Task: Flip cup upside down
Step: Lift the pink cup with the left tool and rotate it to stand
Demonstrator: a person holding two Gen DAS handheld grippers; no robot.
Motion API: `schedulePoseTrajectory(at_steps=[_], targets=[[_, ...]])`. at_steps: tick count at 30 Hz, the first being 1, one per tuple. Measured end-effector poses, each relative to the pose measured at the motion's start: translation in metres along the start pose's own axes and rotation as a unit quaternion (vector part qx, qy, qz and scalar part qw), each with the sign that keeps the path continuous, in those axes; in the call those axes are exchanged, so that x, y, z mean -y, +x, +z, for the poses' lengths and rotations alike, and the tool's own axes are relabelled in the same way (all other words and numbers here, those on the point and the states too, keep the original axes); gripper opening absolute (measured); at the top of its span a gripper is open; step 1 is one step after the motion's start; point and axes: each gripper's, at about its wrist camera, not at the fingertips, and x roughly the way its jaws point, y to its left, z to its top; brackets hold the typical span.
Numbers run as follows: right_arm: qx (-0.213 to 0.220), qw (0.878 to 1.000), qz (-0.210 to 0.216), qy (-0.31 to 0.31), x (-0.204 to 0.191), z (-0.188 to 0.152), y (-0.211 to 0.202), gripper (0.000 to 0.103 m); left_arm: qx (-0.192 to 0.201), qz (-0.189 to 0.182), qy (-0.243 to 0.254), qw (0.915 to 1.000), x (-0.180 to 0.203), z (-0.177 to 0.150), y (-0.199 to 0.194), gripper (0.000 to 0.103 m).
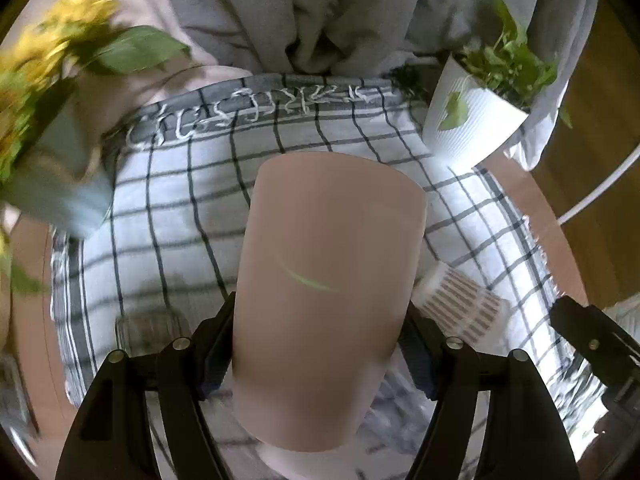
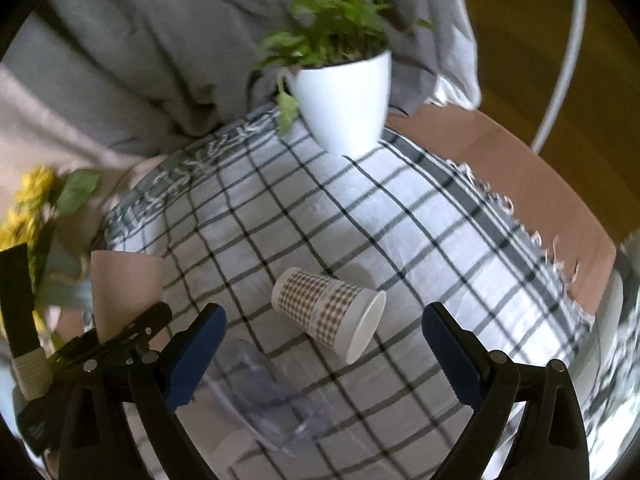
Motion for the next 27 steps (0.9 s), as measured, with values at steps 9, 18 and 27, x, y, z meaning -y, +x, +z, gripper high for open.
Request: schedulePoseTrajectory(at_steps=[9, 18, 27], targets=[[-0.004, 0.995, 0.013, -0.094, 0.038, -0.002, -0.014, 0.099, 0.013, 0.013, -0.073, 0.9972, 0.049, -0.060, -0.028, 0.072], [-0.023, 0.988, 0.001, -0.150, 0.105, -0.016, -0.016, 0.099, -0.022, -0.003, -0.140, 0.9899, 0.110, -0.115, -0.018, 0.072], [-0.042, 0.979, -0.011, -0.198, 0.151, -0.029, -0.006, 0.099, -0.048, -0.015, -0.186, 0.9813, 0.147, -0.149, 0.012, 0.072]])
